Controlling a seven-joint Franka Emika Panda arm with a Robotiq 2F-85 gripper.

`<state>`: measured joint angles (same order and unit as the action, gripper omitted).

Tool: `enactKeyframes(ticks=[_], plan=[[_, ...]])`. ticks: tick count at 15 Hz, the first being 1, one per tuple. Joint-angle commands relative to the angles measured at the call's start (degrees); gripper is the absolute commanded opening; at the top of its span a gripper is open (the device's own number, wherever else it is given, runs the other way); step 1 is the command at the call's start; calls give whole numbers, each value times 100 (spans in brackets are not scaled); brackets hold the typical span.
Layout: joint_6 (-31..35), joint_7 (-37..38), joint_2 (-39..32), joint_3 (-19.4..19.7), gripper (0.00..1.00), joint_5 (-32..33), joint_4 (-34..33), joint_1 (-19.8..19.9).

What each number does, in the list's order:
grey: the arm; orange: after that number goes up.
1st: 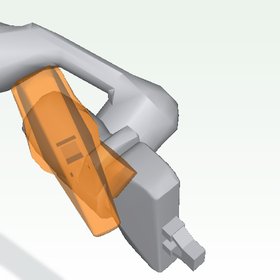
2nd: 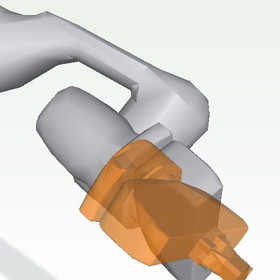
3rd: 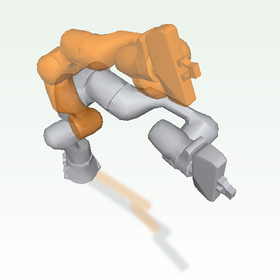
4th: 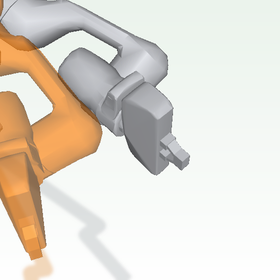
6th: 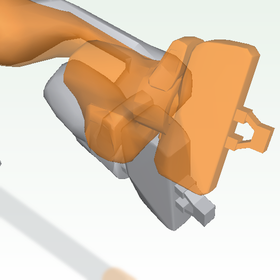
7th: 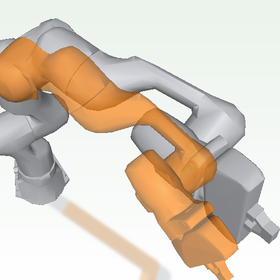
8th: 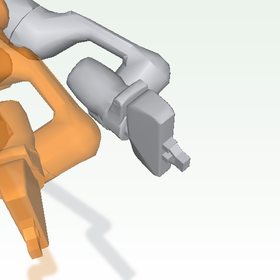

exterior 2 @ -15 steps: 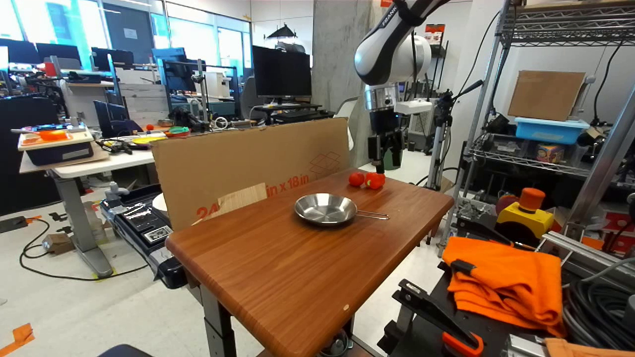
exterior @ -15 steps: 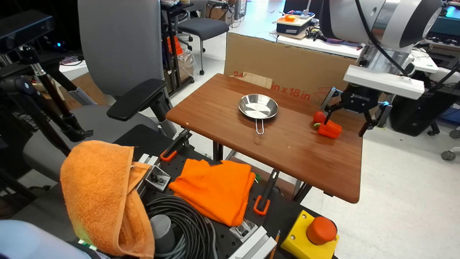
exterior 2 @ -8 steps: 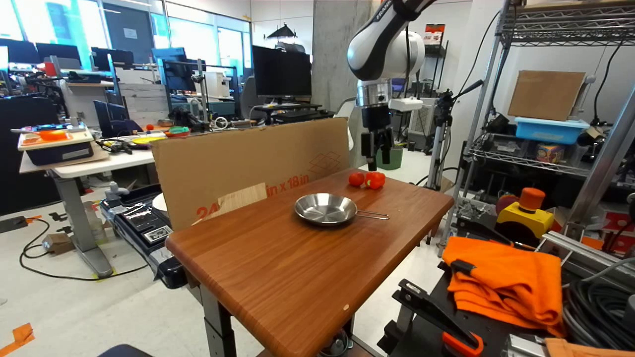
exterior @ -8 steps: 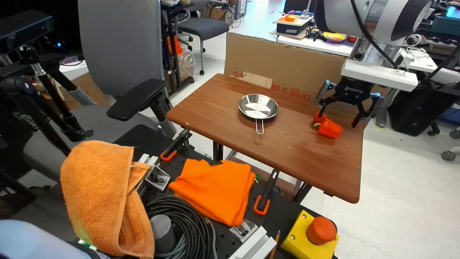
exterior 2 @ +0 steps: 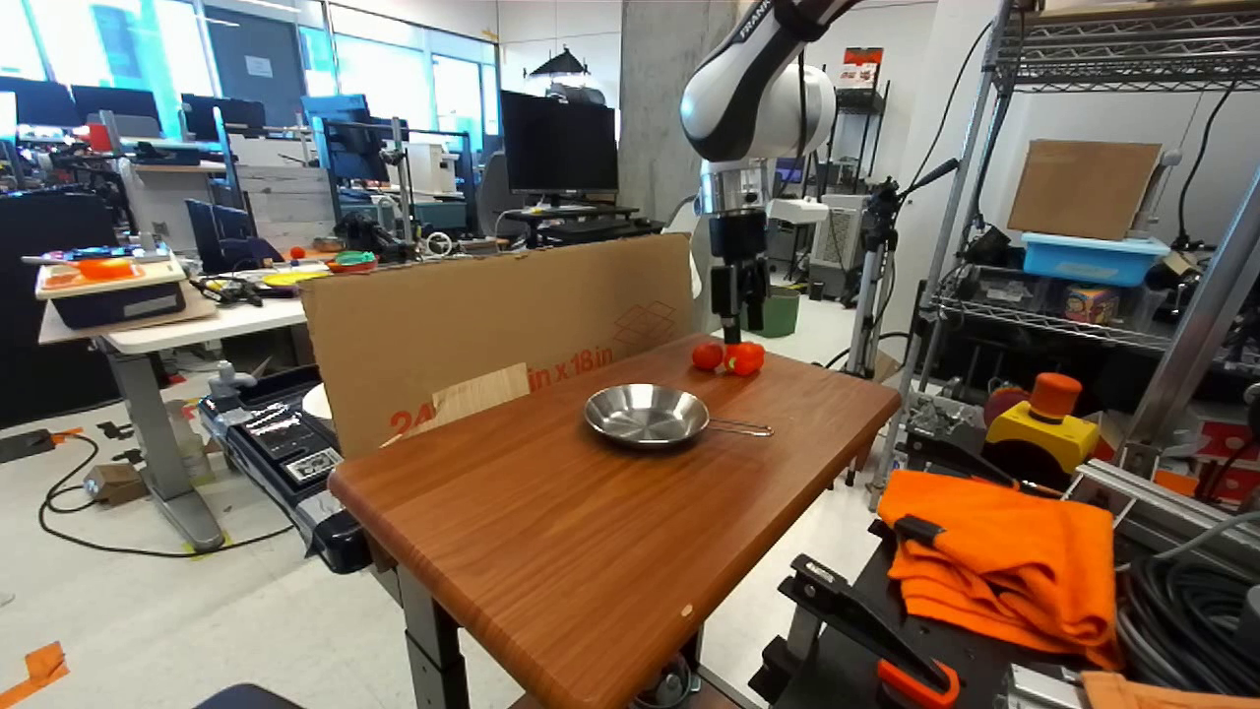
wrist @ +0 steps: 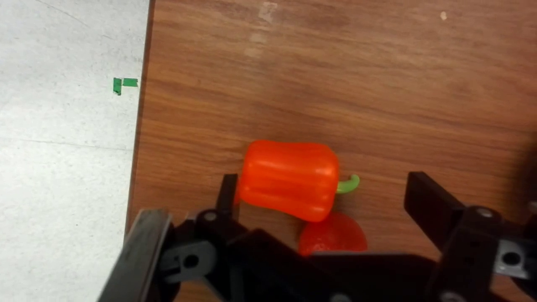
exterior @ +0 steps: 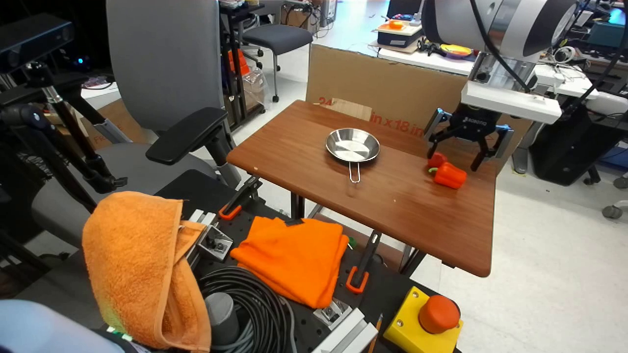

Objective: Put the pepper on the pan

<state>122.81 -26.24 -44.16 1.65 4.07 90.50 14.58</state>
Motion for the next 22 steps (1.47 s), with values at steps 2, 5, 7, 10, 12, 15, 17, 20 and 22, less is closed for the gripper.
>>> enactKeyframes(ticks=[2, 5, 7, 10, 12, 15, 17, 20, 22], plan=[[55, -225, -38, -62, 100, -22, -10, 95], [71, -216, -46, -52, 100, -46, -20, 129], [73, -202, -48, -41, 100, -49, -25, 152], [79, -166, -57, -5, 100, -32, -39, 178], [72, -150, -85, 11, 100, -14, -61, 187], [17, -137, -176, 43, 100, 40, -118, 178], [-17, -123, -269, 63, 100, 63, -149, 170], [-64, -98, -415, 68, 100, 73, -222, 154], [-72, -89, -460, 64, 100, 65, -258, 159]])
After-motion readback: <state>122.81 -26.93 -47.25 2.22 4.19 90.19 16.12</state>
